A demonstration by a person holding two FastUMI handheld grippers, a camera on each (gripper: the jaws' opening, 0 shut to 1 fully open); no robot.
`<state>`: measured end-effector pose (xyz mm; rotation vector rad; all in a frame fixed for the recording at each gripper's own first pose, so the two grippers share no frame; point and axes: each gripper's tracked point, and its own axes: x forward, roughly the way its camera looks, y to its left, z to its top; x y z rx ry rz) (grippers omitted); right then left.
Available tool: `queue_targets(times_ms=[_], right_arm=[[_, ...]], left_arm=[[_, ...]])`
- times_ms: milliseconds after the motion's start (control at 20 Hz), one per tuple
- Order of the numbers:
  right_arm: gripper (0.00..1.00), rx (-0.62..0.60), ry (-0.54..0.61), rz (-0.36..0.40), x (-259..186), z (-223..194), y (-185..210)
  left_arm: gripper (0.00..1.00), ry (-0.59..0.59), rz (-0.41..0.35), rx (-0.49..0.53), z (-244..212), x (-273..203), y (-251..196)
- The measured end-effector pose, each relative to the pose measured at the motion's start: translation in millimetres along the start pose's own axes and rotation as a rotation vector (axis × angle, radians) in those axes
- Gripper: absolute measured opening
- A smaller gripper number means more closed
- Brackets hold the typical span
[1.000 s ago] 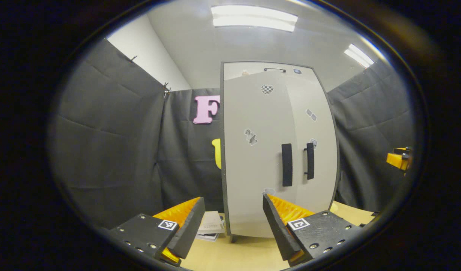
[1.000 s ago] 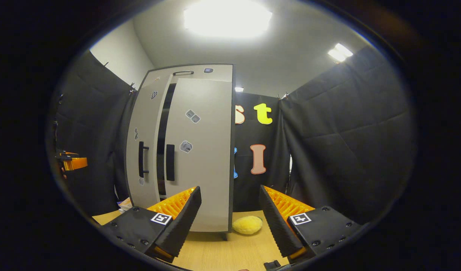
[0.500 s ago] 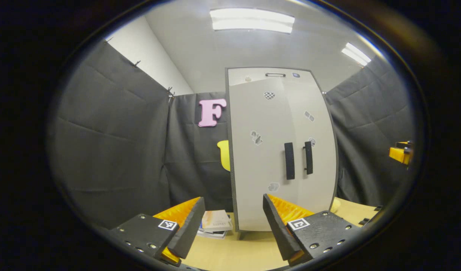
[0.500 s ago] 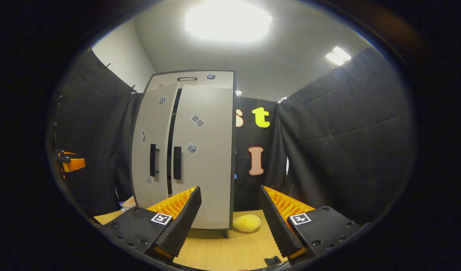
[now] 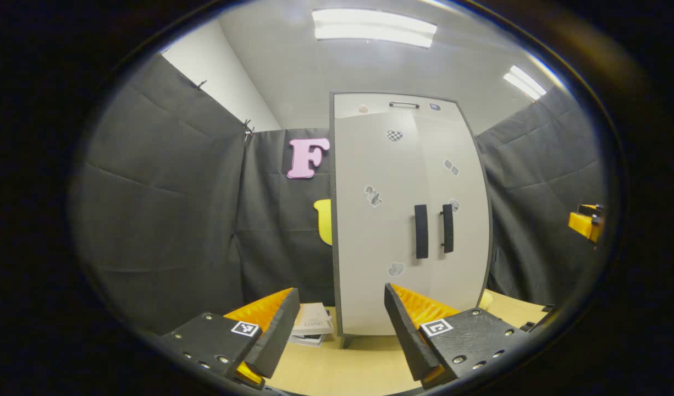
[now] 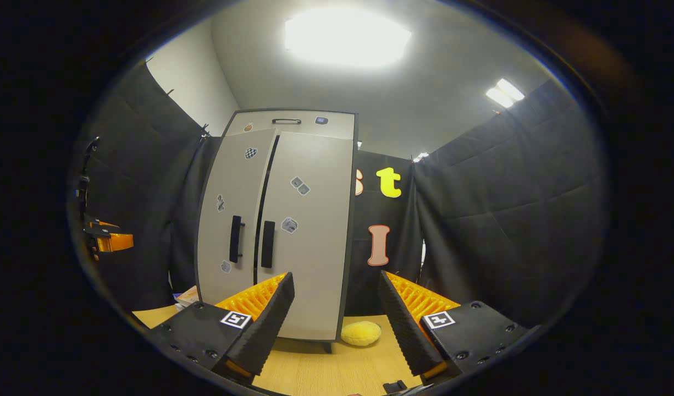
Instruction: Grab one shoe with the right hand and put it into the shoe cabinet, grab the other shoe with the left hand and put it into the shoe cabinet; then close the right door with the right hand and the left door with the left hand.
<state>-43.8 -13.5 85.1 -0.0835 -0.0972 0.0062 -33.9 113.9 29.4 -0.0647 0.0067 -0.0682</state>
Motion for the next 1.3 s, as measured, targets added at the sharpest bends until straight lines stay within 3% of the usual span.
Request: queue_targets(times_ms=[100,400,500,650,1050,1300], right_arm=[[0.98,-0.009,-0.011,0.001,0.0,1.9,2.5],[0.97,0.003,0.005,0.003,7.0,-6.0,2.8],[0.98,0.004,0.015,0.001,9.9,-8.5,1.3],[0.98,0.004,0.014,-0.004,11.2,-9.8,-1.1],[0.97,0.004,0.023,0.005,12.8,-21.5,-2.2],[0.98,0.020,0.029,0.019,13.6,-27.6,3.3]], left_arm=[[0.95,0.003,0.010,0.010,0.6,2.6,6.1],[0.86,0.004,0.036,0.017,1.7,4.1,12.3],[0.94,0.006,0.034,0.027,1.2,5.8,11.6],[0.90,0.010,0.029,0.019,0.3,7.1,11.1],[0.95,-0.003,0.033,0.023,1.4,7.4,10.8],[0.90,-0.011,0.056,0.037,1.9,7.8,12.2]])
